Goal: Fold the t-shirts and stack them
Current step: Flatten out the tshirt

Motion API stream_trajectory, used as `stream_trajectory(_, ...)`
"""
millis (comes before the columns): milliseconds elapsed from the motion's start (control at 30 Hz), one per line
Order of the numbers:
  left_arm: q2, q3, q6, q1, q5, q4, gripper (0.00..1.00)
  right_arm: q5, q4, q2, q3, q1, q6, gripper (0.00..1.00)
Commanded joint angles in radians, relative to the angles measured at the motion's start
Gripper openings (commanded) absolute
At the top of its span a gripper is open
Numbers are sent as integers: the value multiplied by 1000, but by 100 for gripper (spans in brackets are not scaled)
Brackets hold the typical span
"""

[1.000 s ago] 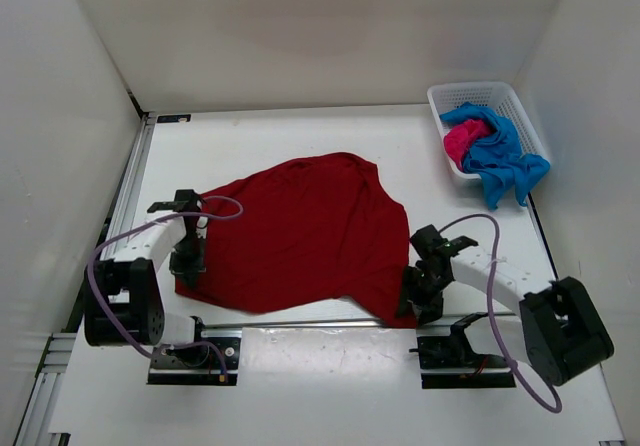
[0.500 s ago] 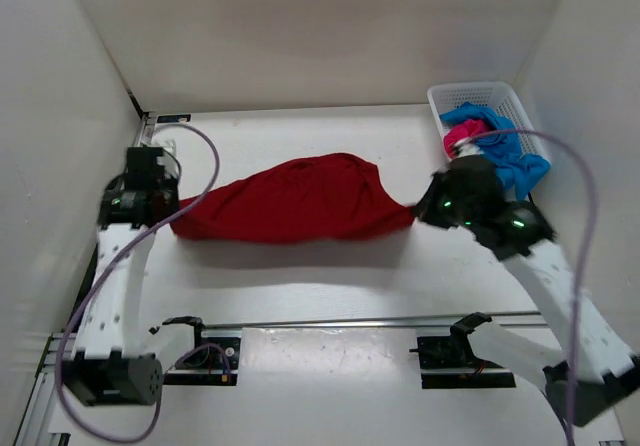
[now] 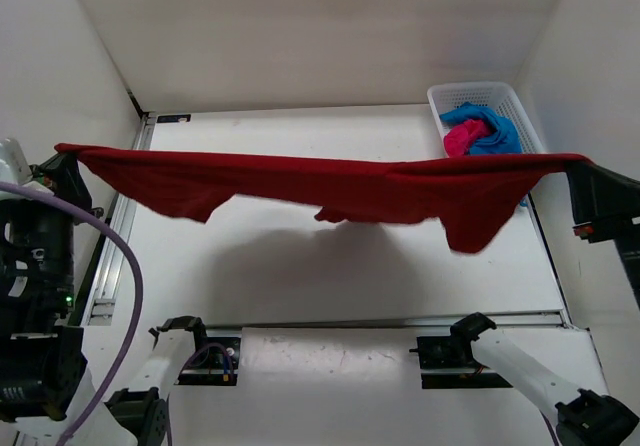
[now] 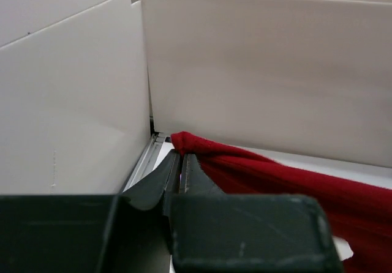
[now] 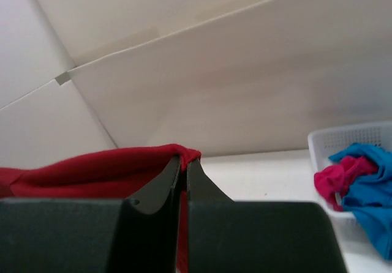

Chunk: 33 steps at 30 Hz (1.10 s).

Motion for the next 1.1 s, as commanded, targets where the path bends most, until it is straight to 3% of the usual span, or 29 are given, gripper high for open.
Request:
stream_trajectory(0,71,39,1,13,-35,-38,10,33,23,82,115,1,-100,0)
stream_trajectory(300,166,9,1,13,-46,-29,10,115,43,290,258,10,-218,0)
stream_trajectory(500,271,-126,1,13,21,23,10,65,63,642,319,-24,-290,0)
stream_trajectory(633,395,-207,1,13,63,45,10,5,90,808,307,-110,-249,0)
stream_trajectory(667,441,-253,1,13,63,45,10,-104,122,836,275,-136,-229,0)
stream_trajectory(833,591,-370,1,13,98,193,10,-292,204,1054,218,-260,-103,0)
stream_trajectory(900,706,-370,1,13,107,226,10,-335,215,1172,254,-275,-76,0)
stream_trajectory(1067,1048,-174,1,31,107,235,10,-392,215,1403,369,-334,1,0)
